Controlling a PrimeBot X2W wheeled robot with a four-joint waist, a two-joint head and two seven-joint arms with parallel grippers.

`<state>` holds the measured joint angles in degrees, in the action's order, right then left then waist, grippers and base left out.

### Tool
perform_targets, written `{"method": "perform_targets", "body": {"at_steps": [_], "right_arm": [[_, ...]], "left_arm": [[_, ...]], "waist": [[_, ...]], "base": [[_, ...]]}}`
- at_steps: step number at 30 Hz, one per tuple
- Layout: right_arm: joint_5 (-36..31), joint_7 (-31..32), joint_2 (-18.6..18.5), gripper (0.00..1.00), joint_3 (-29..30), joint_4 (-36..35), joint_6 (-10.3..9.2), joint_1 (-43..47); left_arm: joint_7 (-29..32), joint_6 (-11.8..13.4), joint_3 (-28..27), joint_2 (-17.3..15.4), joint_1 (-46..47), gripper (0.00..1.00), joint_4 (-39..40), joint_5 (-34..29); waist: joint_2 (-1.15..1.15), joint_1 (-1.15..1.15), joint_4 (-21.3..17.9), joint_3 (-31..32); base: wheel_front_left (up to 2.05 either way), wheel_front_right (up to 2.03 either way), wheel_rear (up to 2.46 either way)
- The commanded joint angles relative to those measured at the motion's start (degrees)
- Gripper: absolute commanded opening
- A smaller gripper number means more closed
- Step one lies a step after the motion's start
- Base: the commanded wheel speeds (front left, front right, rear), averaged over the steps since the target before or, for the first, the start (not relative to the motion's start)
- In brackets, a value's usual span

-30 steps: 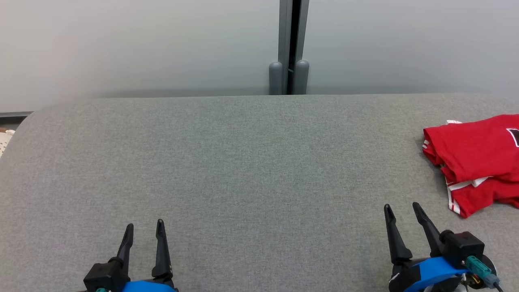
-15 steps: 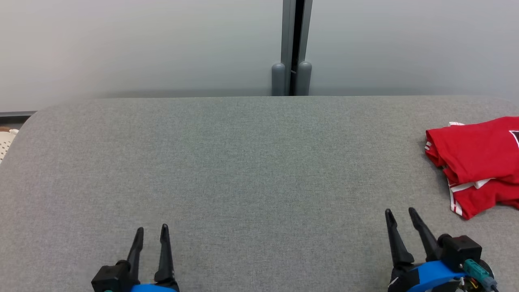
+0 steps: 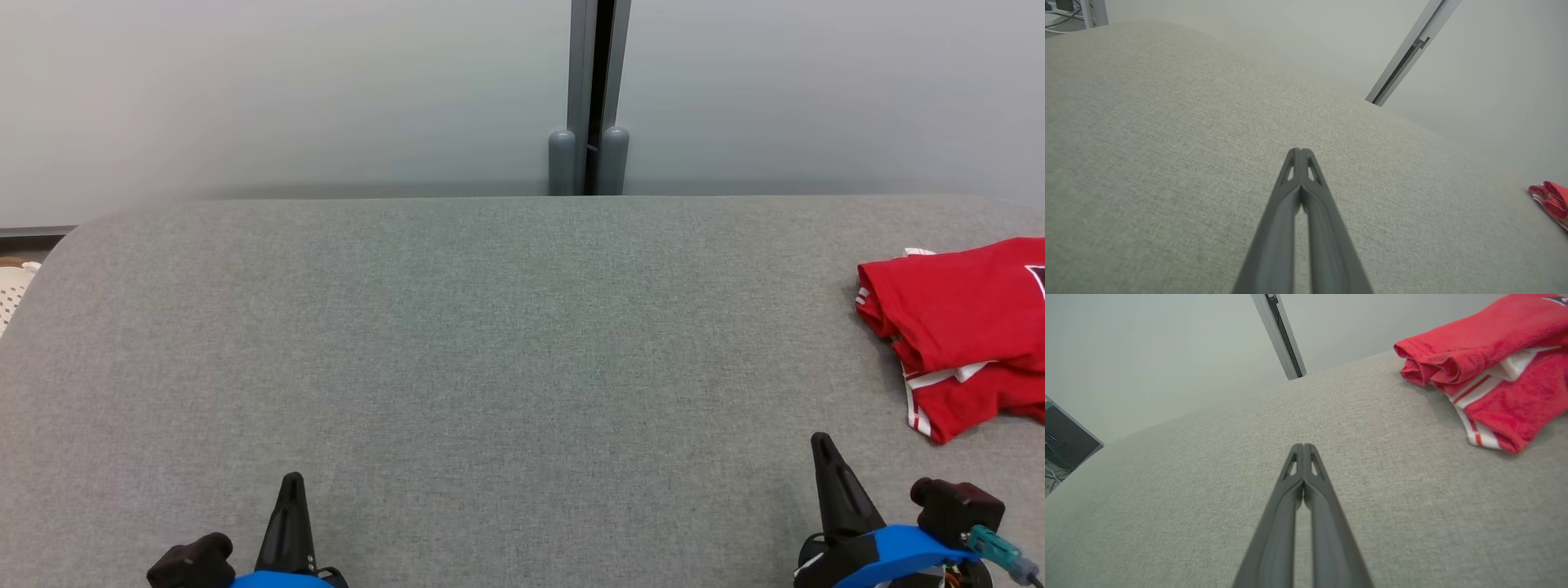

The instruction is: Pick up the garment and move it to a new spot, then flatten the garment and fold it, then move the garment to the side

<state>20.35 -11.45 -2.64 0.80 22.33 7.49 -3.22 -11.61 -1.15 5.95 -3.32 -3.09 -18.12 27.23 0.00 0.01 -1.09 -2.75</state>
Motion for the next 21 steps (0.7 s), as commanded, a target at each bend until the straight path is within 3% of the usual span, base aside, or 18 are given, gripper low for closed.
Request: {"method": "perform_targets", "body": {"at_steps": [1, 21], "right_arm": [[3.29, 0.66, -0.12, 0.0, 0.43, -1.45, 0.01, -1.02], [20.89, 5.01, -0.18, 0.0, 1.74, -3.38, 0.01, -1.62]], "left_arm": [[0.71, -0.5, -0.93, -0.07, 2.03, 0.0, 1.13, 2.9], [5.15, -2.02, -3.9, 0.06, 4.08, 0.0, 1.98, 18.81]], "waist": [[0.0, 0.0, 0.02, 0.05], [0.0, 0.0, 0.2, 0.48]], "base": [[0.0, 0.0, 0.0], [0.0, 0.0, 0.0]]}}
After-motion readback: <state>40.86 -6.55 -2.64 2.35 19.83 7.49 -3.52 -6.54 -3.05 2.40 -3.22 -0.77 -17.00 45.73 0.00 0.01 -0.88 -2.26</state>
